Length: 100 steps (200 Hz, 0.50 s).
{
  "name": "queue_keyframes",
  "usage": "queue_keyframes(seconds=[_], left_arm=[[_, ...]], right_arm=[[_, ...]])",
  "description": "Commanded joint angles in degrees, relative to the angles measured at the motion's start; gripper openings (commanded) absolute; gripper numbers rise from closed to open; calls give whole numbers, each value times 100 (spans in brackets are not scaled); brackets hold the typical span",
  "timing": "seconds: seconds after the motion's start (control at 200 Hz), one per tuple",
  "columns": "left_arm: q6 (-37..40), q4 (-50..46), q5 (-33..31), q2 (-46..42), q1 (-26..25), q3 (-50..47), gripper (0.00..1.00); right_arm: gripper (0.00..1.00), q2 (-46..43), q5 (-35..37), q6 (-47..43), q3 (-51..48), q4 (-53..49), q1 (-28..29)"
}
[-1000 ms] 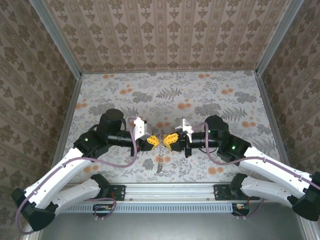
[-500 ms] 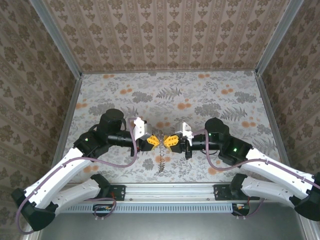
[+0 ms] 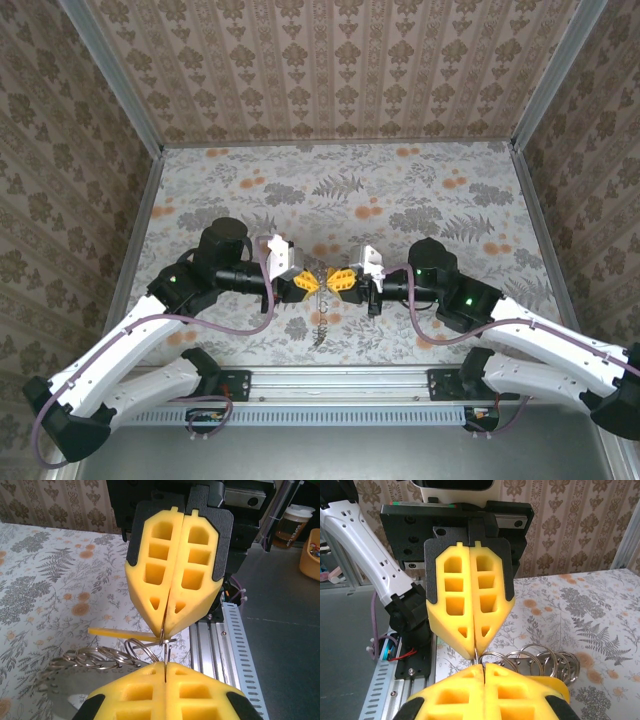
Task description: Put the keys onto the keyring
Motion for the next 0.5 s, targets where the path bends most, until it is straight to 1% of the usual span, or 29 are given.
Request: queue_keyframes(seconds=[0.0, 0.495], left_arm=[[118, 252, 175, -12, 8, 77, 0], [119, 253, 47, -30, 0, 59, 0]], right_arm=[[0, 44, 41, -159, 61, 44, 83], [0, -255, 129, -186, 17, -175, 186]])
